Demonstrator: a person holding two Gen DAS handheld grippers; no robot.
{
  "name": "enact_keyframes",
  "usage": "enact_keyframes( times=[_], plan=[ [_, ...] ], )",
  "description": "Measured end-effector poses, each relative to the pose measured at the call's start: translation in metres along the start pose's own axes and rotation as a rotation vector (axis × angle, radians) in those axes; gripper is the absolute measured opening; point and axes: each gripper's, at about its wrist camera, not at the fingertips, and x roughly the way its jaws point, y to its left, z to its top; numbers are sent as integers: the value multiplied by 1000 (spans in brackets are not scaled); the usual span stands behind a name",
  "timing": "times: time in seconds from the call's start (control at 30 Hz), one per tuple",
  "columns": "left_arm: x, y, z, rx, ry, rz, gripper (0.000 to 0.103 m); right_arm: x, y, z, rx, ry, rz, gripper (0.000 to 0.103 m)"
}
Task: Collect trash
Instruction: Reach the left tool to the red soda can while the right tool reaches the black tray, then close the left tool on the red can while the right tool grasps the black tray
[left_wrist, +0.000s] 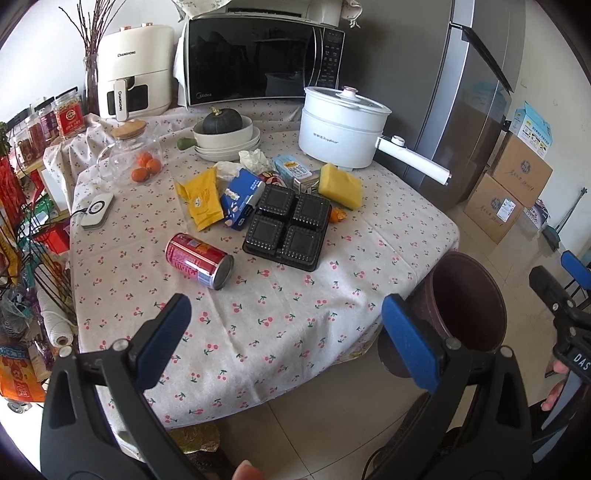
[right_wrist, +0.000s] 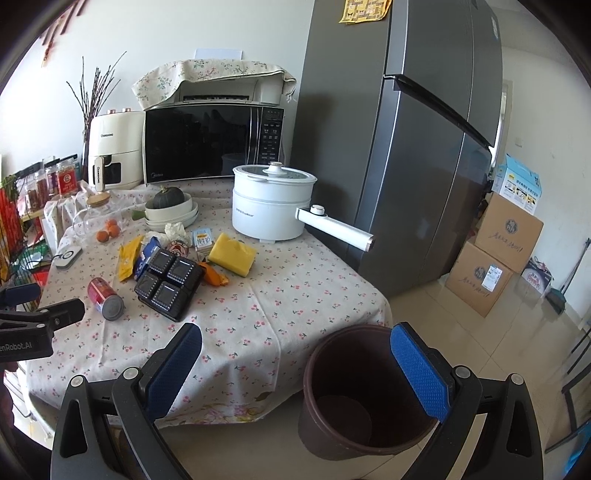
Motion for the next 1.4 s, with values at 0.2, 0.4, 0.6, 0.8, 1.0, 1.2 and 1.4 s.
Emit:
enact_keyframes(
  times=[0.2, 0.4, 0.6, 0.8, 1.0, 1.2, 1.4],
  plan=[
    [33, 42, 28, -84, 73, 20, 102, 37, 5, 39, -34, 132, 131, 103],
    [88, 84, 35, -187, 151, 68, 102, 99, 19, 47, -31, 258, 212, 103],
    [145, 95, 36, -267, 256, 101, 100, 167, 27, 19, -31, 451, 247, 103],
    [180, 120, 27, -433, 345, 127, 86, 196, 43, 13, -155, 468, 163, 103],
    [179, 129, 22, -526, 349, 39, 59, 212, 58, 15, -130, 520, 208, 103],
    [154, 129, 29, -447, 283, -12, 54, 221, 80, 26, -84, 506, 229, 103],
    [136, 133, 31, -363, 247, -12, 54, 238, 109, 39, -17, 486, 296, 103]
  ],
)
